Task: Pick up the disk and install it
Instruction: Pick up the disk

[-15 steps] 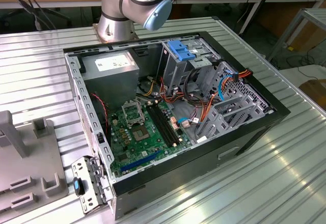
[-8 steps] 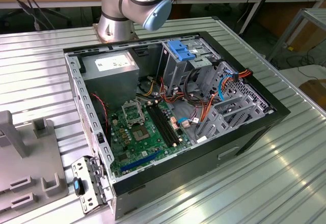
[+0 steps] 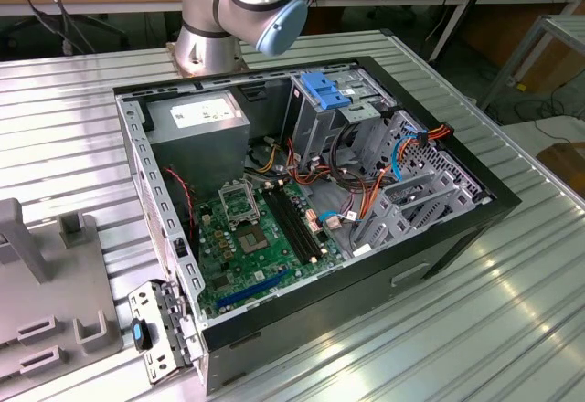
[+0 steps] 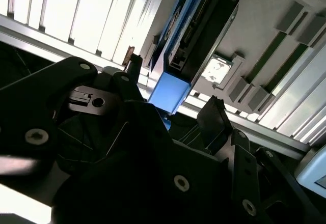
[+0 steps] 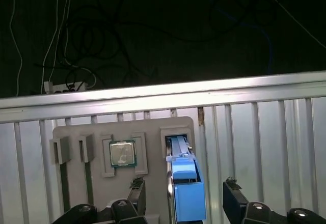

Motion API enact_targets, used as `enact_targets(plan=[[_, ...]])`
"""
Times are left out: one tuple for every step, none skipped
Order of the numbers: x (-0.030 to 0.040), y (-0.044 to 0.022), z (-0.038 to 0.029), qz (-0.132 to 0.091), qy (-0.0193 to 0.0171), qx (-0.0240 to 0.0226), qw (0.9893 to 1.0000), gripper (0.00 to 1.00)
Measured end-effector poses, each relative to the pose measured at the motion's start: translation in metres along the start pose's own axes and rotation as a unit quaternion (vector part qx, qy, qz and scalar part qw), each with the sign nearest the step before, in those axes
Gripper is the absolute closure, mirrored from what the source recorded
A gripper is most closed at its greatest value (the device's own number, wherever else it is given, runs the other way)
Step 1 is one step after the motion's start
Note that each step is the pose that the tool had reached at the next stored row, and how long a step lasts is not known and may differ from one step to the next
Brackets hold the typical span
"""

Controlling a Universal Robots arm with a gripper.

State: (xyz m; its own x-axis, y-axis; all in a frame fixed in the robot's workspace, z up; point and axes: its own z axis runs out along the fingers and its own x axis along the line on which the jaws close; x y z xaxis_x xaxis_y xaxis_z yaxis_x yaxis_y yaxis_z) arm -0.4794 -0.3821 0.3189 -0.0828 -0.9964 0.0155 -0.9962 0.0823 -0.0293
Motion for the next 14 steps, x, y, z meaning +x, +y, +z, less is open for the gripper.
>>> enact_targets(plan=[[-0.0001, 0.0, 0.0012, -0.001, 0.0, 0.0, 1.0, 0.29], [-0.0001, 0.0, 0.0022, -0.001, 0.0, 0.0, 1.0, 0.29], [-0.0003, 0.0001, 0.0037, -0.002, 0.0, 0.0, 1.0, 0.29], [-0.0004, 0.0002, 0.0046, -0.002, -0.0001, 0.0, 1.0, 0.29], [-0.0004, 0.0002, 0.0061, -0.003, -0.0001, 0.0001, 1.0, 0.29], [-0.0004, 0.0002, 0.0073, -0.003, -0.0001, 0.0001, 1.0, 0.29], [-0.0004, 0.0002, 0.0077, -0.003, -0.0001, 0.0, 1.0, 0.29], [-0.0004, 0.0003, 0.0079, -0.003, 0.0, -0.0001, 1.0, 0.31], [-0.0004, 0.0003, 0.0081, -0.003, 0.0, -0.0001, 1.0, 0.31], [-0.0004, 0.0003, 0.0088, -0.003, -0.0001, 0.0, 1.0, 0.38], [-0.0004, 0.0003, 0.0095, -0.003, -0.0001, 0.0001, 1.0, 0.38], [-0.0004, 0.0003, 0.01, -0.003, -0.0001, 0.0, 1.0, 0.39], [-0.0004, 0.0003, 0.0104, -0.003, -0.0001, 0.0, 1.0, 0.39], [-0.0004, 0.0003, 0.0113, -0.003, -0.0001, 0.0, 1.0, 0.47]])
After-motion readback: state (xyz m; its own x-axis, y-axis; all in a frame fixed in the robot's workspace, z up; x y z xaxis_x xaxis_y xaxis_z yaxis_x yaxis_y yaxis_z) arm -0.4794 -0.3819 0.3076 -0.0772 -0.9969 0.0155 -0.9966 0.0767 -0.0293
